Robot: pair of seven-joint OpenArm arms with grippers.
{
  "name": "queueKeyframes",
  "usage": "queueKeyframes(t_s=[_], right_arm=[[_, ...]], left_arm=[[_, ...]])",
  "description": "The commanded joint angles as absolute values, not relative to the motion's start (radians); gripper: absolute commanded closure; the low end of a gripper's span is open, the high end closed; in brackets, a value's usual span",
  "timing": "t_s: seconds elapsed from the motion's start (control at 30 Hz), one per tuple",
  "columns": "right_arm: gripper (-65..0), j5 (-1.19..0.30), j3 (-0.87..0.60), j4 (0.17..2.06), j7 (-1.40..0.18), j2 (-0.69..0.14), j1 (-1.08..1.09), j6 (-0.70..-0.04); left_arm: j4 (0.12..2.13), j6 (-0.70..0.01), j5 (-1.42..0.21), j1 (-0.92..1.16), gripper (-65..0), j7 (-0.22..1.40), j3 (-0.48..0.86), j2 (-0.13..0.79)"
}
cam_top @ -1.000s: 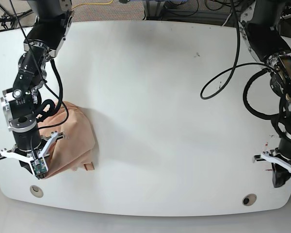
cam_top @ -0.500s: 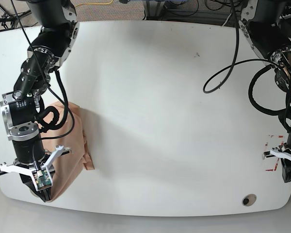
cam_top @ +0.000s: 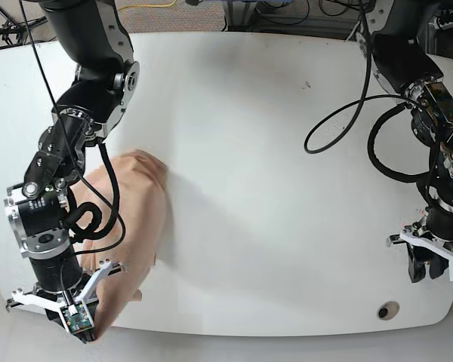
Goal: Fold the T-shirt properly
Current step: 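Release the hem with the left gripper, keep the shirt held by right gripper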
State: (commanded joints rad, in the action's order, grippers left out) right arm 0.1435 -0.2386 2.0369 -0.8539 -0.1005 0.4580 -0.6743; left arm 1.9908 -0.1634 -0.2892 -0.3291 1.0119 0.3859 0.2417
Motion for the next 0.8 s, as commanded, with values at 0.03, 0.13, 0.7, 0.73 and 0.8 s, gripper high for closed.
queueKeyframes(t_s=[0.03,0.13,0.7,0.73,0.8], right_arm=[[-2.2,0.143,-0.237,2.028,-0.858,-0.101,0.443,-0.674],[-2.2,0.145,-0.236,2.023,-0.862,-0.101,0.435,-0.674],[-2.1,0.143,-0.236,2.023,-0.862,-0.101,0.44,-0.674],[-2.1,0.143,-0.236,2.023,-0.862,-0.101,0.441,-0.674],[-2.1,0.143,-0.234,2.023,-0.863,-0.101,0.444,-0.673]], left_arm=[[1.991,-0.165,-0.289,-0.323,-11.9,1.012,0.387,0.242],[1.992,-0.165,-0.294,-0.3,-11.9,1.009,0.406,0.242],[1.994,-0.165,-0.294,-0.305,-11.9,1.009,0.433,0.242],[1.994,-0.165,-0.294,-0.305,-11.9,1.009,0.433,0.242],[1.995,-0.165,-0.295,-0.306,-11.9,1.01,0.432,0.242]])
